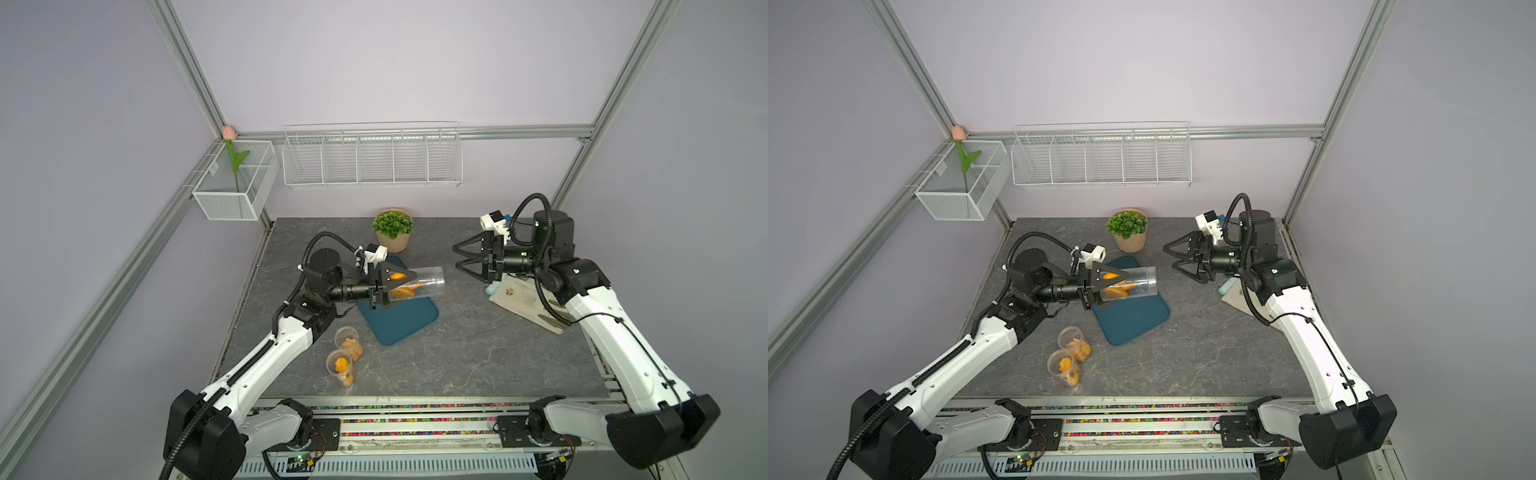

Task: Pour the cookies out of the jar
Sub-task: Unscrew the lid from the jar.

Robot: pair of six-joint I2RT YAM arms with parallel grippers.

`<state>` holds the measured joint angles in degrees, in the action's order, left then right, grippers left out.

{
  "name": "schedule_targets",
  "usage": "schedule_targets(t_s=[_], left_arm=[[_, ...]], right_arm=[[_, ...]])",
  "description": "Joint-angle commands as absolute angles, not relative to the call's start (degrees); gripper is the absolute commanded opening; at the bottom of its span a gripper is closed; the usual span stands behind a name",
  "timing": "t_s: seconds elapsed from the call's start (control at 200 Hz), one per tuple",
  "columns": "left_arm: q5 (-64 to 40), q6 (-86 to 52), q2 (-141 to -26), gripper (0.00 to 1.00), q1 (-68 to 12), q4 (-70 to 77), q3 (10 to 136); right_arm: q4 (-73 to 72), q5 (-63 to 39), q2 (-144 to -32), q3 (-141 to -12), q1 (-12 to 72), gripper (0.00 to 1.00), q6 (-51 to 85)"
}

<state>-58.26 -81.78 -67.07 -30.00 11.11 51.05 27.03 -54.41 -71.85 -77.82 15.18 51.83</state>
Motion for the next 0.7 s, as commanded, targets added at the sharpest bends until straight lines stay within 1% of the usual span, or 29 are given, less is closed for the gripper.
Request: schedule_targets(t_s=[0.0, 0.09, 0.14, 0.23, 0.365, 0.5, 0.695], left_arm=[[-57.1, -80.6, -65.1, 0.59, -29.6, 9.6, 50.7], [-57.2, -79.7, -64.4, 0.59, -29.0, 8.0, 50.9], [-58.2, -79.3, -64.5, 0.6, -28.5, 8.2, 51.1], [-60.6, -78.7, -66.1, 0.6, -28.1, 6.8, 52.2], [-60.8, -78.5, -65.7, 0.6, -28.1, 6.8, 53.6], [-60.8, -78.3, -65.4, 0.6, -28.0, 5.8, 53.8], [-61.9, -76.7, -65.0, 0.61, -27.8, 2.9, 56.4]], right_arm=[[32.9, -49.5, -70.1, -78.6, 14.4, 0.89, 45.9], [33.5, -43.9, -67.5, -74.9, 14.5, 0.89, 46.4], [33.5, -43.4, -66.3, -72.9, 14.3, 0.89, 46.4], [33.5, -47.2, -65.7, -70.7, 14.3, 0.89, 48.1], [25.3, -55.1, -64.5, -68.2, 14.4, 0.89, 54.7], [23.2, -60.1, -64.3, -68.8, 14.8, 0.89, 56.2], [22.5, -62.6, -64.6, -68.2, 17.1, 0.89, 56.6]])
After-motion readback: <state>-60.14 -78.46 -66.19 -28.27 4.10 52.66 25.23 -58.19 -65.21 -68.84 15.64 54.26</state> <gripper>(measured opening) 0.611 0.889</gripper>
